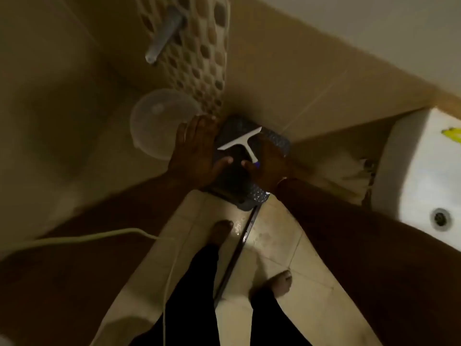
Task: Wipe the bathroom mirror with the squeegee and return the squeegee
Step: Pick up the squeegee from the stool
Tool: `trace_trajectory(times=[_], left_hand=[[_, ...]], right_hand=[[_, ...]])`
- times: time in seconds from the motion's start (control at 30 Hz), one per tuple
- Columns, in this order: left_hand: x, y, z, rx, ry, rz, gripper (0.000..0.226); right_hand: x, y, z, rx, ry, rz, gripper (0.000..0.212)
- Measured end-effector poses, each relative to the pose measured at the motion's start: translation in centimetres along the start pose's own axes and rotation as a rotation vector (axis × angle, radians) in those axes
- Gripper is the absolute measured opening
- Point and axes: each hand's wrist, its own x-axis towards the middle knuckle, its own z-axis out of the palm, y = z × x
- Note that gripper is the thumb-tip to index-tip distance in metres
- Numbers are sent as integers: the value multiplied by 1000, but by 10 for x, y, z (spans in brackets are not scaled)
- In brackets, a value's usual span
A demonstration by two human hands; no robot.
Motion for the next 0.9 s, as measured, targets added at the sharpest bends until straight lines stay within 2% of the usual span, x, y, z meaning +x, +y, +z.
trace_trajectory(times=[0.2, 0.5, 0.63, 0.77, 0.9], left_hand=[[-25, 1, 67, 6, -125, -39, 104], [-44, 18, 133, 7, -164, -68, 104], [-50, 22, 141, 4, -152, -71, 105], [-53, 23, 134, 7, -130, -62, 103], [-41, 27, 115, 25, -108, -52, 104]], right_hand=[[36, 40, 56, -13, -161, 253, 92], [66, 84, 91, -47, -213, 252, 68], [66, 87, 102, 11, -232, 280, 54], [62, 109, 120, 172, -172, 340, 57], [25, 80, 77, 283, -174, 371, 41]])
